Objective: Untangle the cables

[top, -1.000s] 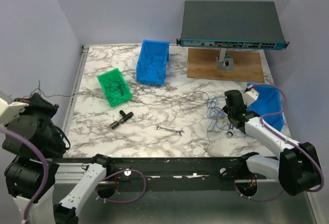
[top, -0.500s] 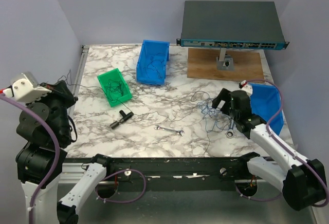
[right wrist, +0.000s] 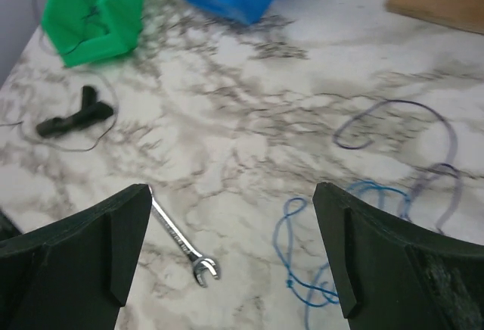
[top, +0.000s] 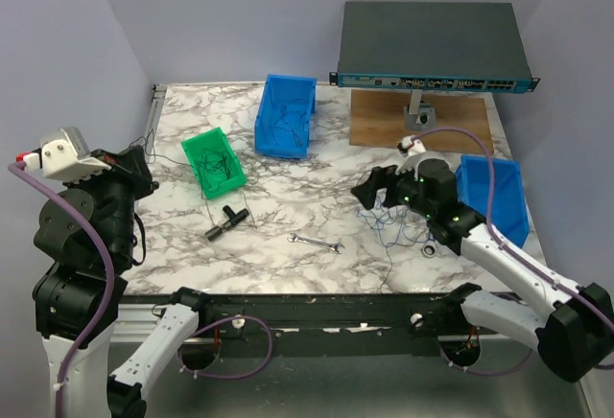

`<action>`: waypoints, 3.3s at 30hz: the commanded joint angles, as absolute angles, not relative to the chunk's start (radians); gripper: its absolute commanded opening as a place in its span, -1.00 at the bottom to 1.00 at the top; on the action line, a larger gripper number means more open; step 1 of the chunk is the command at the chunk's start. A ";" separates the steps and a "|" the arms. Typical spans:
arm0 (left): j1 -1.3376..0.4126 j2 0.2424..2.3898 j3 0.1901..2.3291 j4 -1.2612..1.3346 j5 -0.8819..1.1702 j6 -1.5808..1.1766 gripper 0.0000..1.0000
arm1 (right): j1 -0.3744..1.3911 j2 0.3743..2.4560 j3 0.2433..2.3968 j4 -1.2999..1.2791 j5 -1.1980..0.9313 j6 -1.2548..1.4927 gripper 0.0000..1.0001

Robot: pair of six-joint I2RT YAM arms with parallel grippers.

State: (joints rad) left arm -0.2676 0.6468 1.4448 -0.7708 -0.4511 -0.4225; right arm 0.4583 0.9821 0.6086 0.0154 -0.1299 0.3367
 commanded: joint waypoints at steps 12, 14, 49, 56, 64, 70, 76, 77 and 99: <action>-0.262 0.730 1.518 -0.783 -0.189 -0.435 -1.00 | 0.934 1.353 0.784 0.360 -0.250 0.196 0.90; -0.262 0.731 1.516 -0.785 -0.183 -0.439 -1.00 | 0.986 1.420 0.816 0.396 -0.217 0.179 0.90; -0.264 1.374 1.803 -0.914 0.159 -0.417 -1.00 | 0.903 1.722 1.126 0.423 0.018 0.333 -0.99; -0.264 1.732 2.098 -0.913 0.345 -0.474 -1.00 | 0.837 1.841 1.299 0.279 0.169 0.388 -0.99; -0.231 1.972 2.310 -0.943 0.246 -0.503 -1.00 | 0.764 1.957 1.402 0.294 0.082 0.411 -0.99; -0.163 2.015 2.209 -0.831 0.262 -0.553 -1.00 | 0.744 2.084 1.583 0.280 -0.042 0.347 -0.99; -0.150 2.176 2.340 -0.870 0.292 -0.557 -1.00 | 0.727 2.188 1.780 0.207 -0.060 0.329 -0.99; -0.150 2.192 2.349 -0.871 0.301 -0.560 -1.00 | 0.724 2.200 1.799 0.201 -0.065 0.328 -0.99; -0.150 2.164 2.332 -0.915 0.221 -0.488 -0.05 | 0.660 2.485 2.099 -0.083 0.181 0.329 -0.99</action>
